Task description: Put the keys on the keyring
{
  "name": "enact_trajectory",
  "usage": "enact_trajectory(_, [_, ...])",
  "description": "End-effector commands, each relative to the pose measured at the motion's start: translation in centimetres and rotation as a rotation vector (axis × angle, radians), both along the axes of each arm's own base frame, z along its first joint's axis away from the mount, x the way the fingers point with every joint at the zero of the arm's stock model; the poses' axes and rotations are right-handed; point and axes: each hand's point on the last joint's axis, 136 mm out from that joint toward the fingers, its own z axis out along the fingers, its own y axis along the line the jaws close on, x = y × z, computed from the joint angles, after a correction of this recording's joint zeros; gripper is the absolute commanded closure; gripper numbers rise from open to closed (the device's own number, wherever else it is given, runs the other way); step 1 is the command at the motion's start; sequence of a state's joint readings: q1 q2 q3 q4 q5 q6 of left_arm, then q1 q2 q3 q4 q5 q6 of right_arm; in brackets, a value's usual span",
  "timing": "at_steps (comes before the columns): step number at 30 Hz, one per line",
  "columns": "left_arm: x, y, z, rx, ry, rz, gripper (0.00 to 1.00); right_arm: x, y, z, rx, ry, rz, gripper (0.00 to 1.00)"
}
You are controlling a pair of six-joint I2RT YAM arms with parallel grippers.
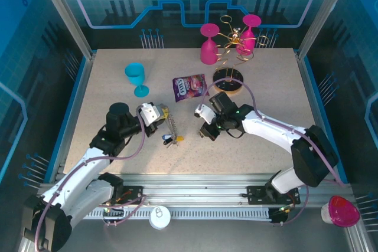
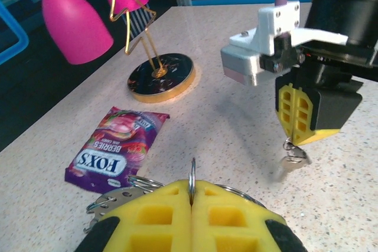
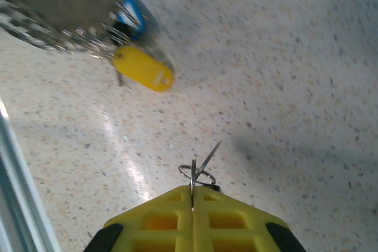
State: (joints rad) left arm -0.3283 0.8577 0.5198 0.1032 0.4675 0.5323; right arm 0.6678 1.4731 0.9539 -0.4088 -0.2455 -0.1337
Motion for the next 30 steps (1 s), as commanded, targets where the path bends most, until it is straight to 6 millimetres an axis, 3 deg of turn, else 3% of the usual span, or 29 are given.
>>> enact_trajectory(1, [-2.0,-1.9,1.4,-0.021,-0.060,-0.155,1.00,-1.1,2.0,4.1,0.152,-0.130,0.167,1.00])
enact_trajectory(5, [-3.7,-3.3,0.9,0.005,-0.055,-0.256,1.00,-1.8,2.1,5.8,0.183,-0.196,0.241,1.00])
enact_trajectory(12, [-4.9,-4.6,0.5,0.029,-0.058,-0.336,1.00,-3.7,2.7,8.5,0.219,-0.246,0.346,1.00])
enact_trajectory(22, [-5.2,-5.5,0.6,0.074,-0.114,-0.363,1.00,-5.1,4.0,9.9,0.167,-0.235,0.418,1.00])
enact_trajectory(30, [-4.6,-5.6,0.7,0.102,-0.173,-0.330,1.00,-5.1,4.5,9.6,0.107,-0.229,0.439,1.00])
